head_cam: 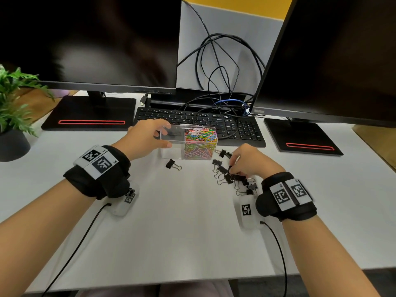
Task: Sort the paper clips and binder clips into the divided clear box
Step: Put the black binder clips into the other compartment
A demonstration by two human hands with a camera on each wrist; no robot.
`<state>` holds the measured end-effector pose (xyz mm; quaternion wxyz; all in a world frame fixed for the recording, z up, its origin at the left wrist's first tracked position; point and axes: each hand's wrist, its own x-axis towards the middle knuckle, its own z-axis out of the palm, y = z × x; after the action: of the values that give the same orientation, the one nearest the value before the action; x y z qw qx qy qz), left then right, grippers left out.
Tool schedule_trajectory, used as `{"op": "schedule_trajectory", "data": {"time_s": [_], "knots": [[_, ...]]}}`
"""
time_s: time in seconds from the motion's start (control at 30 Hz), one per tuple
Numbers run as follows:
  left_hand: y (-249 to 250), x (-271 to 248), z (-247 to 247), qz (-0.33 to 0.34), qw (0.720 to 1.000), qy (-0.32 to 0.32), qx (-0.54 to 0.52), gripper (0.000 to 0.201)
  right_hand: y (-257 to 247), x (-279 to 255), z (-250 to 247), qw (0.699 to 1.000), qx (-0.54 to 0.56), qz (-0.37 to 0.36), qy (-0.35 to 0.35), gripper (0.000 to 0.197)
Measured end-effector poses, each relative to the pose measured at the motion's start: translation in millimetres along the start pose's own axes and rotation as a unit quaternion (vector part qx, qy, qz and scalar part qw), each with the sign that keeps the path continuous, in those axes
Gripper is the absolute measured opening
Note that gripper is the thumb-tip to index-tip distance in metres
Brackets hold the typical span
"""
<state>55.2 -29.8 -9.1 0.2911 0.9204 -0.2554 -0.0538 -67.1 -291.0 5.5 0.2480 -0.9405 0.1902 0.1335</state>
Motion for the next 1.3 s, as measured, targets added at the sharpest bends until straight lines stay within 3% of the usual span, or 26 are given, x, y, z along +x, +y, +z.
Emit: {"op": "schedule_trajectory", "data": {"time_s": [0.2,0.43,0.57,0.67,0.83,0.9,1.0,1.2,1.3], "knots": [[0,0,1,0.002,1.000,0.002,-0.013,0.053,-7,2,5,1.000,-0.010,0.003,-0.015,0.023],[-2,0,2,0.002,1.000,0.002,-0.015,0.052,-13,2,7,1.000,-0.011,0.010,-0.006,0.015],[-3,1,4,0.001,1.000,0.009,-0.021,0.052,-11,-1,6,0.999,-0.005,-0.031,0.026,0.017],[-3,1,4,0.000,1.000,0.006,-0.022,0.052,-17,-6,-2,0.993,0.025,-0.073,0.091,0.018],[-2,2,3,-0.002,1.000,0.002,-0.015,0.052,-58,-12,-14,0.970,0.108,-0.160,0.145,0.012],[-2,1,3,-0.002,1.000,0.002,-0.014,0.052,-82,-14,-14,0.966,0.088,-0.202,0.137,0.003],[0,0,2,-0.002,1.000,0.001,-0.010,0.051,-116,-11,-8,0.960,0.041,-0.244,0.132,0.008],[-1,0,2,0.001,1.000,-0.001,-0.022,0.046,-149,5,16,0.942,-0.085,-0.260,0.194,0.012],[0,-1,1,0.002,0.999,0.001,-0.032,0.043,-149,15,28,0.942,-0.137,-0.248,0.182,0.017]]}}
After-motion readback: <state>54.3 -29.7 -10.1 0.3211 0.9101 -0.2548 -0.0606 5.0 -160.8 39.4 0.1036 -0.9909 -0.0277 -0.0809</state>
